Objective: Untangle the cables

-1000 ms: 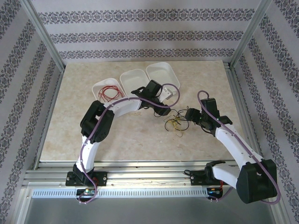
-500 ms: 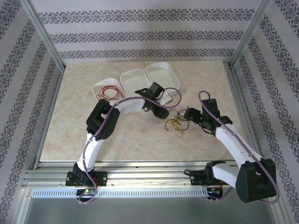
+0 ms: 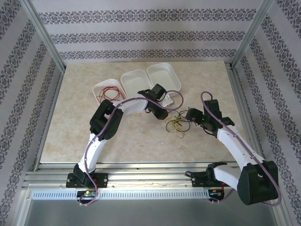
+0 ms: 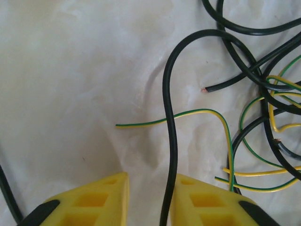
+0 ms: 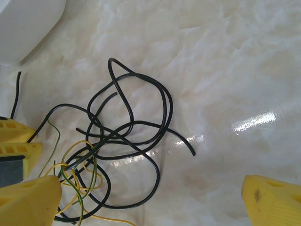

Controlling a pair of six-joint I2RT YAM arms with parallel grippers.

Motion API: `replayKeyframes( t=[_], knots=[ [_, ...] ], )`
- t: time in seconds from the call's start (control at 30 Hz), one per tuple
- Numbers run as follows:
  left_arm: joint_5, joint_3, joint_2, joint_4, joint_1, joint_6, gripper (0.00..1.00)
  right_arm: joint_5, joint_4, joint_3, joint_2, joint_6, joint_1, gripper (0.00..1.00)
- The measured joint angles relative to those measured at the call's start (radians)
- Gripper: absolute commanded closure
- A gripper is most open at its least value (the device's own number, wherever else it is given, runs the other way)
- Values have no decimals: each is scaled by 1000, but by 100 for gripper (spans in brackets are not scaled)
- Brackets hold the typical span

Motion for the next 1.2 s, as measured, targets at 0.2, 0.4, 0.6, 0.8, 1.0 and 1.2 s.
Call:
replayKeyframes(
  t=[0.2,0.4,0.6,0.8,1.0,1.2],
  knots=[
    [1,0,0,-3,-5,-8,95,-1,12,0,11,-1,0,2],
    [-7,-50,-36,16,-8,-31,100,-34,14,8,135,-4,0,4],
    [-29,-142,-167,76,-36,-80,100,-54,14,63,235,-3,11,7],
    [-28,-226,-294,165,-60,-152,100,-57,18,122,285,1,74,7],
    [-17,-318,-361,261,-73,-240,100,-58,27,152,330,5,95,10],
    [6,-337,-391,317,-76,-291,100,-58,30,151,391,7,95,12]
  ],
)
